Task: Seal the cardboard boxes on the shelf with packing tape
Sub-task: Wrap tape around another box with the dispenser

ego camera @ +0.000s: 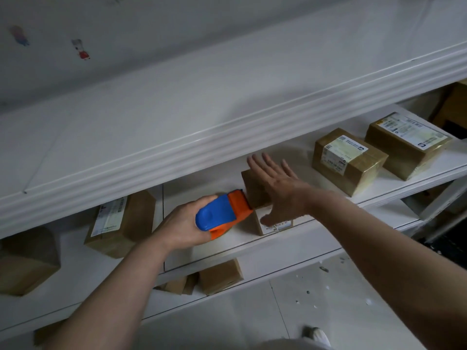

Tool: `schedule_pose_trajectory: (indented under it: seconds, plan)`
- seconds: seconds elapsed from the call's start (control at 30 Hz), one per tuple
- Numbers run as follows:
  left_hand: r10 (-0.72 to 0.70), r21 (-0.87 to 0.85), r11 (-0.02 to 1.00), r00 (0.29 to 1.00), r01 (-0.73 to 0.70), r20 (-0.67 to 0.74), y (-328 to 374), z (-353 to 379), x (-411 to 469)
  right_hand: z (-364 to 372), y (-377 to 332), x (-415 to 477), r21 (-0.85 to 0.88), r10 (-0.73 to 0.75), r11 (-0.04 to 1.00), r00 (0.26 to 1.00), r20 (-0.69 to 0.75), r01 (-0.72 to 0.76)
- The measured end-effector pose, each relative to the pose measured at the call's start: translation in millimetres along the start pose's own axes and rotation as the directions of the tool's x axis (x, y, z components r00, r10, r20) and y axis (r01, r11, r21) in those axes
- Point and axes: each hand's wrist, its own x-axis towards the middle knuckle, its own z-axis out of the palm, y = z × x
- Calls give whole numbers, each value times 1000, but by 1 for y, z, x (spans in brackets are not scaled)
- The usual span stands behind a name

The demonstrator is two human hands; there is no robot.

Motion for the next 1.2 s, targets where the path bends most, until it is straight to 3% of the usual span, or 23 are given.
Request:
schedule_pose_trajectory:
  seconds: [0.07, 0.17, 0.3, 0.33, 0.4, 0.47, 0.53, 0.63, 0.73, 0.9, 1.2]
  plan:
    - [-5, -2, 1000, 1000, 5, 4, -1, 0, 0, -7, 2, 21, -346, 36, 938, 990, 138, 14]
    - [-23, 17, 1000, 1000, 23, 11, -6, 0, -2, -6, 7, 39, -309, 76, 951, 979, 188, -14]
    - [28, -39, 999, 999, -30, -44, 1, -6, -8, 3, 26, 31, 53, 17, 998, 999, 40, -19]
    - [49, -45, 998, 996, -52, -70, 7, -8, -6, 9, 34, 24, 235, 16, 972, 1000, 4, -17]
    - [86, 45, 996, 993, -82, -86, 21, -11, 1, 26, 51, 5, 589, 64, 807, 998, -1, -51]
    - [120, 287, 952, 992, -104, -40, 39, -9, 12, 43, 68, -14, 689, 73, 721, 997, 26, -71]
    - [156, 462, 876, 988, -140, 3, 61, -2, 26, 55, 87, -22, 603, 52, 796, 998, 29, -59]
    - [206, 543, 818, 978, -192, 35, 87, 6, 41, 49, 102, -25, 444, 84, 891, 996, 41, -94]
    - [202, 588, 787, 978, -188, 44, 96, 10, 48, 35, 96, -22, 390, 28, 921, 998, -62, -1]
    - [250, 609, 763, 968, -215, 30, 104, 17, 55, 40, 104, -20, 375, 18, 927, 1000, 15, -22]
    - [-55, 446, 894, 998, 38, 25, -13, -44, -8, 41, 111, -15, 306, -16, 952, 1000, 27, 7]
